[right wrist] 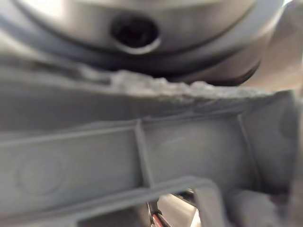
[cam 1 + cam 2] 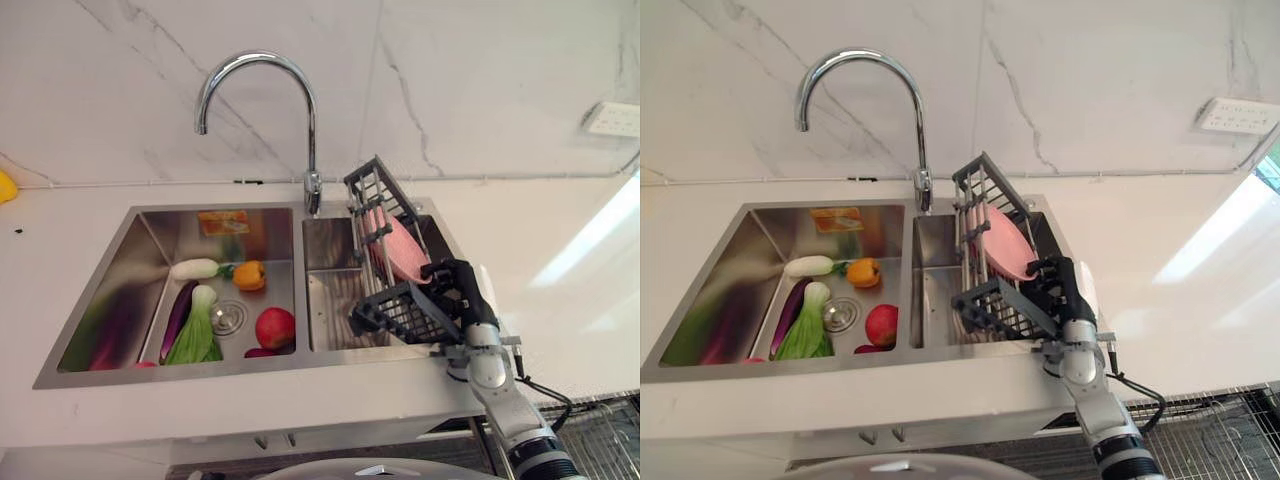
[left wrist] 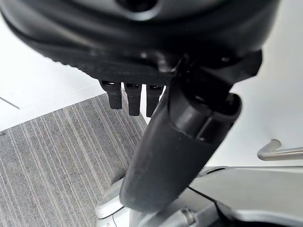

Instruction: Place the dishes in the dishwasher.

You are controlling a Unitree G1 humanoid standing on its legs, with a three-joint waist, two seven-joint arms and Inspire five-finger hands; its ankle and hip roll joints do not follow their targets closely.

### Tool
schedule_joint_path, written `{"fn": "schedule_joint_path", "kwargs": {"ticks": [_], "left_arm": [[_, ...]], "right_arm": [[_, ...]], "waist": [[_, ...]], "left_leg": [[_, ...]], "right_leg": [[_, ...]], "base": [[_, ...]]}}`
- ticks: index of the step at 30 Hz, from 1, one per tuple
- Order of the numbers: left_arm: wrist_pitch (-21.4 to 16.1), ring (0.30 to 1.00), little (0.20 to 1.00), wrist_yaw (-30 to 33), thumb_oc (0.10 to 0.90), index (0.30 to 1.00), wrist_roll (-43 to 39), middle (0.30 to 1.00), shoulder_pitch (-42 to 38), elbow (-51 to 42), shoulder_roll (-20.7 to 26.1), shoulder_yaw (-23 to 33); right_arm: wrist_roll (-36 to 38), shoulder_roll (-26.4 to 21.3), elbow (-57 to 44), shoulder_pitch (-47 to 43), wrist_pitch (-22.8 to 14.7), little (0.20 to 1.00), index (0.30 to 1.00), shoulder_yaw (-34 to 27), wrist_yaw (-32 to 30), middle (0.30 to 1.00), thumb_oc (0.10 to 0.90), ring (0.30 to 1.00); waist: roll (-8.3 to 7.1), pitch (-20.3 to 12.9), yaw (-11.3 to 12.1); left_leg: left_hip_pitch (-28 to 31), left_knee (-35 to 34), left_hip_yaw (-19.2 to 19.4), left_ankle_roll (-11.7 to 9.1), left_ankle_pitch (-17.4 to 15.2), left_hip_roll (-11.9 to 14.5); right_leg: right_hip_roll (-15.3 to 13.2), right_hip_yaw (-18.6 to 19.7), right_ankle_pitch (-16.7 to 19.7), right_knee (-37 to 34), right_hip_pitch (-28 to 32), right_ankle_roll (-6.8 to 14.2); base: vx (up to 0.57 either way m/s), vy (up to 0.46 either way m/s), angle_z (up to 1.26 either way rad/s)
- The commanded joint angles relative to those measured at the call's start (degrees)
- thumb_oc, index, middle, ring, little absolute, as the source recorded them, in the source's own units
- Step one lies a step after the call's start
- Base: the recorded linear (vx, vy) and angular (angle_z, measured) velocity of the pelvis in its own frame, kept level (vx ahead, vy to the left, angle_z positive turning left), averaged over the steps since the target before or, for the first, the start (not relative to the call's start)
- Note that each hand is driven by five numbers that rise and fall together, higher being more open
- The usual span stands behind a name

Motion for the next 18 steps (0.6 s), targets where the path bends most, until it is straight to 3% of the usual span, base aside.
{"fn": "schedule_joint_path", "kwargs": {"ticks": [1, 2, 3, 5, 11, 18], "left_arm": [[-1.1, 0.9, 0.9, 1.2, 0.8, 0.9, -0.8, 0.9, -4.6, 2.7, -0.2, -0.4], [-1.6, 0.9, 0.9, 1.2, 0.8, 0.9, 0.2, 0.9, -4.6, 3.1, -0.1, 0.0], [-1.6, 0.9, 0.9, 1.2, 0.8, 0.9, 0.2, 0.9, -4.6, 3.1, -0.1, 0.0], [-2.4, 0.9, 0.9, 1.1, 0.8, 0.9, 1.9, 0.9, -4.6, 3.6, -0.1, 0.2], [-3.1, 0.9, 0.9, -0.2, 0.8, 0.9, 3.4, 0.9, -5.1, 4.3, 0.3, 0.3], [-3.4, 0.9, 0.9, -0.5, 0.8, 0.9, 3.1, 0.9, -5.4, 4.8, 0.0, -0.2]], "right_arm": [[-2.0, -3.8, -5.0, -1.9, -0.8, 0.3, 0.3, -7.2, -4.2, 0.3, 0.4, 0.3], [-12.8, -7.9, -6.1, -2.4, 0.7, 0.756, 0.756, -7.3, -4.3, 0.756, 0.704, 0.756], [-12.9, -7.9, -6.1, -2.4, 0.8, 0.9, 0.9, -7.3, -4.3, 0.9, 0.8, 0.9], [-23.8, -13.6, -8.1, -3.0, 1.6, 0.9, 0.9, -7.8, -4.2, 0.9, 0.8, 0.9], [-35.0, -21.2, -7.0, -4.8, 3.8, 0.9, 0.9, -6.3, -1.7, 0.9, 0.8, 0.9], [-38.0, -22.3, -6.2, -5.8, 4.3, 0.9, 0.9, -5.0, -1.9, 0.9, 0.8, 0.9]], "waist": [[1.43, 1.3, 0.3], [1.24, 1.3, 0.4], [1.3, 1.3, 0.4], [1.31, 1.5, 0.6], [0.85, 1.2, 0.8], [0.78, 1.3, 0.8]], "left_leg": [[2.6, 0.9, -0.4, 0.3, -7.7, 0.8], [2.5, 0.9, -0.4, 0.3, -7.7, 0.8], [2.5, 0.9, -0.4, 0.3, -7.7, 0.9], [2.9, 1.0, -0.5, 0.2, -8.1, 1.2], [2.3, 0.9, -0.7, 0.1, -7.7, 1.1], [2.0, 1.0, -0.8, 0.2, -7.7, 1.1]], "right_leg": [[-4.6, -0.5, -4.6, 1.3, -0.3, 4.1], [-4.6, -0.4, -4.6, 1.3, -0.3, 4.1], [-4.6, -0.4, -4.6, 1.3, -0.3, 4.1], [-4.3, -0.4, -5.1, 1.4, 0.1, 4.2], [-4.5, -0.7, -4.7, 1.3, -0.2, 4.2], [-4.6, -0.9, -4.7, 1.4, -0.3, 4.2]], "base": [[0.0, 0.0, 0.0], [0.0, 0.0, 0.0], [0.0, 0.0, 0.0], [0.0, 0.0, 0.0], [0.0, 0.0, 0.0], [0.0, 0.0, 0.0]]}}
